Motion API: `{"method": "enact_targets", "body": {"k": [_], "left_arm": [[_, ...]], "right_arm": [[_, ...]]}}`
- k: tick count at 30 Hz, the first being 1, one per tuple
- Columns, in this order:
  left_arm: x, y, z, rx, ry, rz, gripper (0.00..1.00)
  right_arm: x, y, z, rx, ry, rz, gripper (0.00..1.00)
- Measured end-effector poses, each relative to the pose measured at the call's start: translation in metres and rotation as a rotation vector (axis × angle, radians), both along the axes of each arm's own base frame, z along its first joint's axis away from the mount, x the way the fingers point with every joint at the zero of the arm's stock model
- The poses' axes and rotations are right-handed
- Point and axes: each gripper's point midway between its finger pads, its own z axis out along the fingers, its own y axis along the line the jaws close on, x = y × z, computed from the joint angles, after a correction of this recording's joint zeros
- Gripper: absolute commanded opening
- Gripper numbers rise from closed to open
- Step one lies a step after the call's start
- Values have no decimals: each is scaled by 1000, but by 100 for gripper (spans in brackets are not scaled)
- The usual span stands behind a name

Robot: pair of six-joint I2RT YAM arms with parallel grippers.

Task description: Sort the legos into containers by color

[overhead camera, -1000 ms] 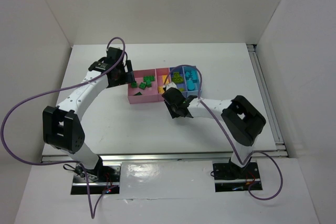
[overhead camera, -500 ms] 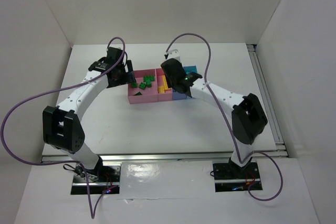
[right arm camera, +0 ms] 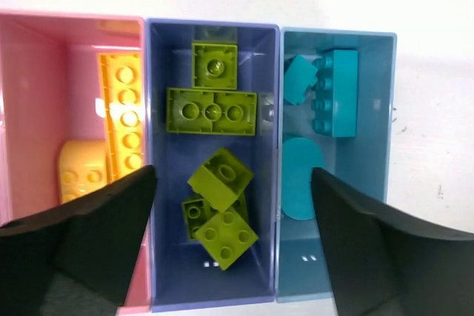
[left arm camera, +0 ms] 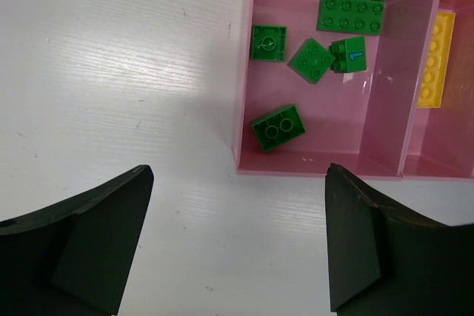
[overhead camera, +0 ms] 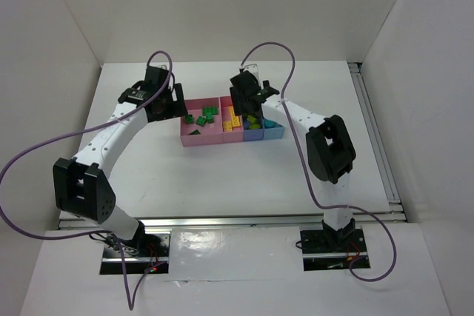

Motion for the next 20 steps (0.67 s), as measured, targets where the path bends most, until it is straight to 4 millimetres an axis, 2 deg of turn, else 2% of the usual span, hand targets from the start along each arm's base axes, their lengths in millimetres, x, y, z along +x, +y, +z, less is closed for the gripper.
{"method": "enact_targets", "body": {"k": [1, 4, 7, 10, 12, 14, 15, 17, 20], "left_arm": [[-1, 1, -1, 3, 4, -1, 94], [-3, 2, -2, 7, 9, -1, 94], [-3, 2, -2, 7, 8, 0, 94], [-3, 2, -2, 4, 9, -2, 94], [-3, 1, -1, 1, 8, -5, 94], [-3, 1, 0, 0, 7, -6, 94], [-3, 1, 1, 0, 8, -6, 94], [-2, 1, 2, 0, 5, -5, 95], [-2, 1, 2, 1, 5, -4, 95]], "right_arm": [[1, 1, 3, 7, -7, -1, 98], [-2, -4, 13, 17, -23, -27, 100], [-15, -25, 29, 31, -46, -113, 100], [-31, -63, 56, 66, -82, -256, 100], [-42, -100, 76, 102, -124, -383, 100], [-57, -137, 88, 117, -154, -491, 100], [-68, -156, 90, 118, -162, -542, 100], [-88, -180, 90, 111, -167, -600, 100], [-111, -199, 82, 101, -149, -633, 99]]}}
